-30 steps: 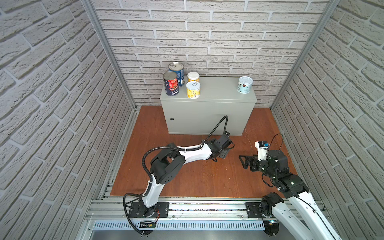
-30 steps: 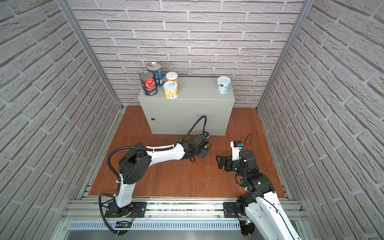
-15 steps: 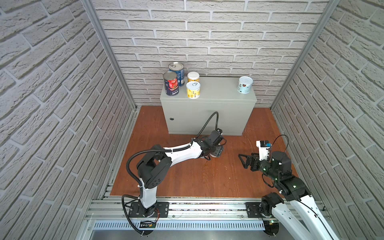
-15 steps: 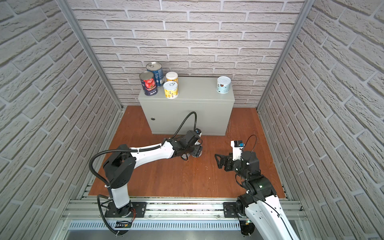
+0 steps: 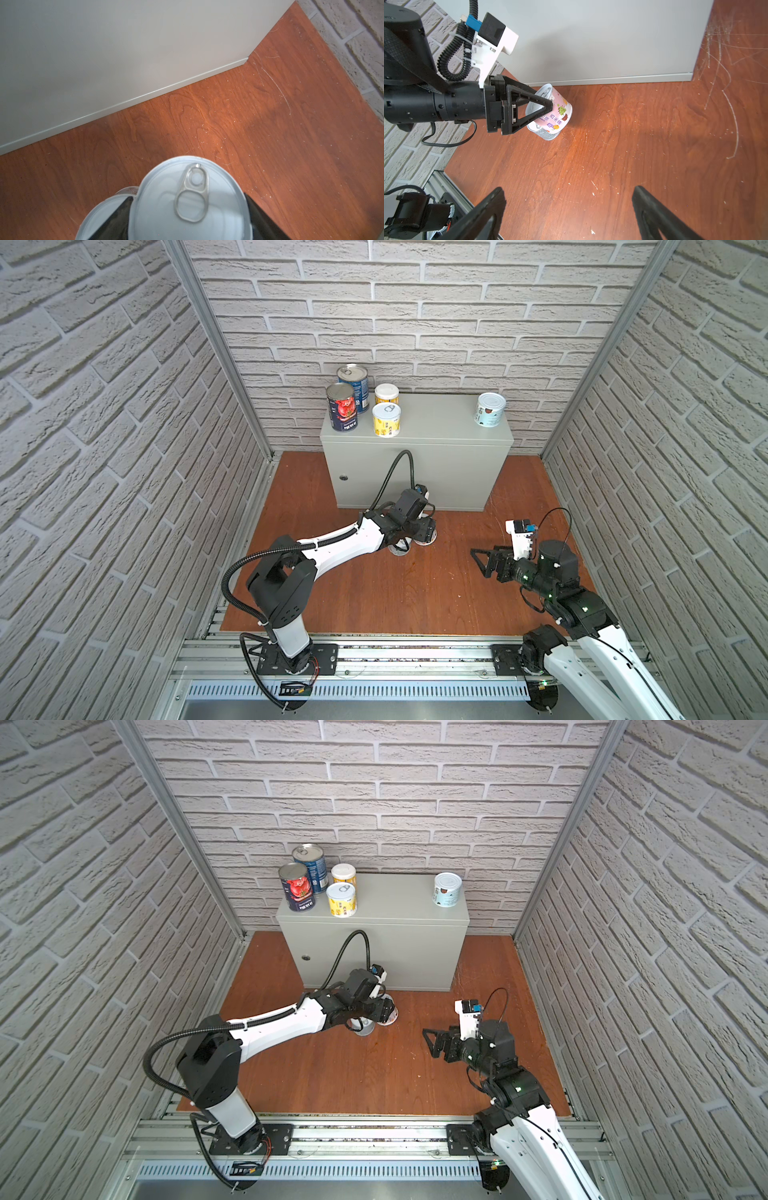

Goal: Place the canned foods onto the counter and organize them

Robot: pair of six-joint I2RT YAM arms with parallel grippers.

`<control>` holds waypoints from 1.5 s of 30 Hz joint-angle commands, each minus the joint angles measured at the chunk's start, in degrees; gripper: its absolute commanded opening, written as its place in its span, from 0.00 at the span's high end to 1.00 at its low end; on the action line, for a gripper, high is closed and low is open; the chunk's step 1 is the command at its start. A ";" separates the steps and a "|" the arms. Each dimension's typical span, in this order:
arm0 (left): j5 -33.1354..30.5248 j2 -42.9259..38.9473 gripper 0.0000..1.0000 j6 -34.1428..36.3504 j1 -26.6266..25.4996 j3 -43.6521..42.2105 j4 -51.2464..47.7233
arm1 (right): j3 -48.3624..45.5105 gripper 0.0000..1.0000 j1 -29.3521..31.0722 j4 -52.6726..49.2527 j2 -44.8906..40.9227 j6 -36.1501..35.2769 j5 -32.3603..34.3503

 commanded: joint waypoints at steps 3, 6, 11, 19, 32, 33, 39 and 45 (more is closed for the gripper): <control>0.71 -5.41 0.47 -0.74 1.03 -1.27 3.50 | -0.77 0.04 3.30 3.19 0.63 0.42 1.55; 0.71 -7.39 0.47 -0.77 1.92 -1.83 2.21 | 0.19 0.04 6.67 3.24 2.05 -0.41 4.43; 0.32 -11.59 0.48 -0.83 3.46 -3.85 1.08 | 0.48 0.04 13.31 7.61 5.40 -0.86 7.47; 0.82 -17.74 0.48 -1.43 4.81 -5.63 -3.79 | 0.15 0.04 24.16 19.33 15.52 -2.58 12.12; -1.43 -27.37 0.48 -3.77 5.62 -9.87 -11.92 | 4.26 0.04 34.56 33.55 31.68 -5.78 17.07; -1.41 -28.12 0.48 -3.81 5.71 -10.06 -12.63 | 4.83 0.04 35.16 33.75 32.71 -6.41 17.43; -1.82 -31.18 0.49 -4.08 6.04 -10.69 -16.76 | 3.94 0.04 36.06 43.55 36.57 -5.47 14.43; -0.32 -33.07 0.49 -4.04 6.33 -9.86 -20.86 | 4.86 0.04 36.38 48.55 40.95 -5.54 12.52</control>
